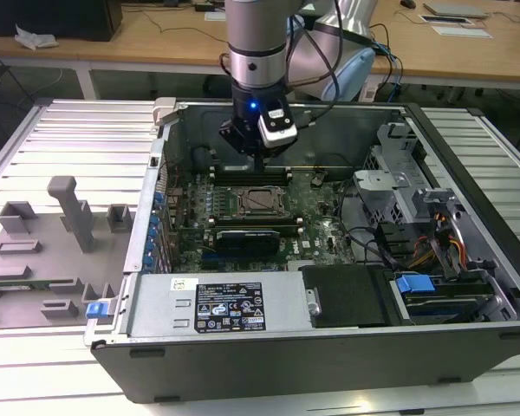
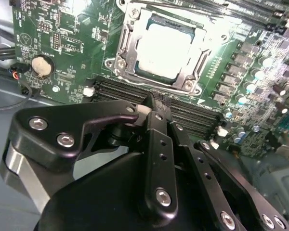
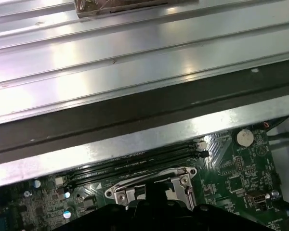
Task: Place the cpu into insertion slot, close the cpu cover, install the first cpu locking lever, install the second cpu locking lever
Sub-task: 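Install the first cpu locking lever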
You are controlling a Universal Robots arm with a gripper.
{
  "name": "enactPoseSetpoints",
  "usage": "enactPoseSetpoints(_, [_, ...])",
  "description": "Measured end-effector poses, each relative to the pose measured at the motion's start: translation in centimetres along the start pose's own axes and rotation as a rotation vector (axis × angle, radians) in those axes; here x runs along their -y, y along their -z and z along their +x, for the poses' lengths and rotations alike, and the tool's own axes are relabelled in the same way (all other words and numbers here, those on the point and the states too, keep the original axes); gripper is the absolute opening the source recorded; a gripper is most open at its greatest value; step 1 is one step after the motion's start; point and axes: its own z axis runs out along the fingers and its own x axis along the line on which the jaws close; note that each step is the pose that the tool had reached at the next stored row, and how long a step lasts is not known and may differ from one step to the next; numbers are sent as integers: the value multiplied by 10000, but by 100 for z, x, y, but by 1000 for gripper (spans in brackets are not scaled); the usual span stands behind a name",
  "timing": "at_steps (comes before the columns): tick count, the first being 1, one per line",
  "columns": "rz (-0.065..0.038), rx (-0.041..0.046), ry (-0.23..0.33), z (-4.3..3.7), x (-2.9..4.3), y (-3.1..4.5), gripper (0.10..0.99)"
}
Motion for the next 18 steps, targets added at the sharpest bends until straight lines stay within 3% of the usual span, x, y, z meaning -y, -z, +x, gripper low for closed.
enactPoseSetpoints(7, [31, -91, 343, -22, 99, -7, 106])
enactPoseSetpoints(9, [127, -108, 398, -28, 120, -8, 106])
enactPoseSetpoints(10, [254, -124, 443, -32, 141, -5, 106])
enactPoseSetpoints(12, [317, -141, 476, -36, 160, -5, 106])
enactPoseSetpoints(18, [328, -176, 727, -54, 229, -8, 106])
